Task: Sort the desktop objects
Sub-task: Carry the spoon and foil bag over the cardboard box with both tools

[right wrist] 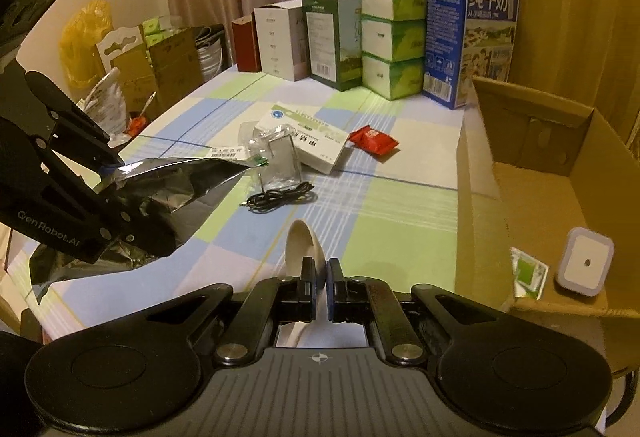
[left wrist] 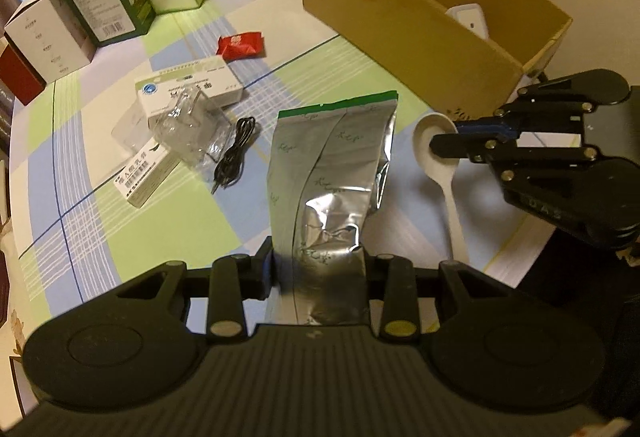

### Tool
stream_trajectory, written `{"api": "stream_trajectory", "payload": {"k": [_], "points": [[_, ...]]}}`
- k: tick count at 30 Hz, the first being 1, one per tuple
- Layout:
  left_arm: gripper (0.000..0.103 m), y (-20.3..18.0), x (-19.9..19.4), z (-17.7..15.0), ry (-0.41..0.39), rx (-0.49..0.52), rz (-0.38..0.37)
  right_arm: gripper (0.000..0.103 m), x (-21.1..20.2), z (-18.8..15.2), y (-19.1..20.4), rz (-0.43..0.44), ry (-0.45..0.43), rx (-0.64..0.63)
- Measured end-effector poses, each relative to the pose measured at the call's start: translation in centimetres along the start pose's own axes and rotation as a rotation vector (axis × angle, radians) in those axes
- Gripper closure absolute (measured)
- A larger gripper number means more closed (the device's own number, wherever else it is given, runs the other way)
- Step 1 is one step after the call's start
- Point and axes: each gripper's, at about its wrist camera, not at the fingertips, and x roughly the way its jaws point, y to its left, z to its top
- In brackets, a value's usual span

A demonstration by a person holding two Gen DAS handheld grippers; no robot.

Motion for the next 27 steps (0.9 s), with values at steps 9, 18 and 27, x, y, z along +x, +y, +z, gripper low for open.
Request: {"api": "stream_trajectory", "payload": {"k": [9,18,27], "points": [[0.072,-1.1,-1.7,2.2,-0.027,-0.014,-0.004,0.102,-2.9,1.9,-1.7,-0.015,-0.061,0.042],[0.072,-4.6,-3.3,8.2,-0.093,-0.006,-0.001,0.102,-8.4,5.7,-5.8,-0.097,-0.14,0.042],[0.072,-9.6,-3.7,15.6,-0.162,0.014,-0.052,0.102,-13.1,9.1,-12.0,-0.208,-0.199,0.033]]}}
